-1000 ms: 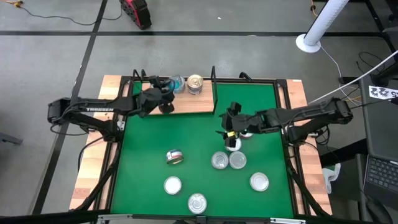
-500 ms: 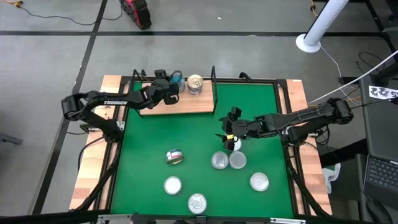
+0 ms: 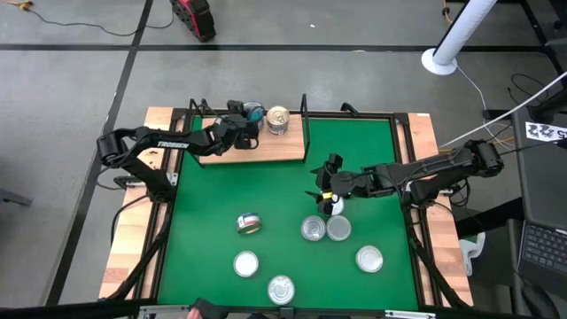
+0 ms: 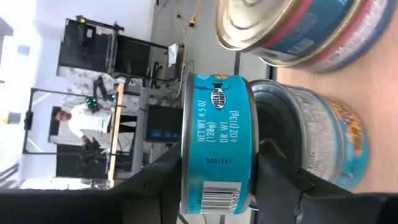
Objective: Stack canned seafood by type on shelf
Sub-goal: Stack the yellow blue tuna can on top of the other yellow blue tuna cans on the shelf
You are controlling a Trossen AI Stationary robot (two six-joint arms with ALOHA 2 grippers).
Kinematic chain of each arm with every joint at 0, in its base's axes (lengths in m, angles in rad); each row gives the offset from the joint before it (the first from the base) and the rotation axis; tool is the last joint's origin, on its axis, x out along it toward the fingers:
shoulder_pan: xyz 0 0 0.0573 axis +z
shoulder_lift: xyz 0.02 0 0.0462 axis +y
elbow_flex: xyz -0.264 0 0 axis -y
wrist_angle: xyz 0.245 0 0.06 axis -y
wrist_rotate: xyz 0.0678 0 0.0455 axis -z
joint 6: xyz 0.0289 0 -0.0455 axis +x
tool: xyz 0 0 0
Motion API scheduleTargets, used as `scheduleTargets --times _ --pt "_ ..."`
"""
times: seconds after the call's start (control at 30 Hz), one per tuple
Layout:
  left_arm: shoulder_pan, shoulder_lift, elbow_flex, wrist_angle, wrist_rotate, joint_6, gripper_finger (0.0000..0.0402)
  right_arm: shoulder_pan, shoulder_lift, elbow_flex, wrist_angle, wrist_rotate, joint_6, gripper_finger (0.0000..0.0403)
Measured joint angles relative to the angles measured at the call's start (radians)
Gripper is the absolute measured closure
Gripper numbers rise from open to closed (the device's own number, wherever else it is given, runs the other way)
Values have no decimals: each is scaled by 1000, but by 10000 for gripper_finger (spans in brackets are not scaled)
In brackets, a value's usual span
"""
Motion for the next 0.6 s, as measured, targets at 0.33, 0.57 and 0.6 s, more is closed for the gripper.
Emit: scheduleTargets --times 0.33,0.57,0.6 --pt "0 2 0 -9 3 16 180 0 0 0 -1 0 0 86" --pt "-2 2 0 -7 -16 26 148 0 0 0 -1 0 0 86" --pt "-2 2 0 -8 -16 8 146 0 0 0 -1 0 0 86"
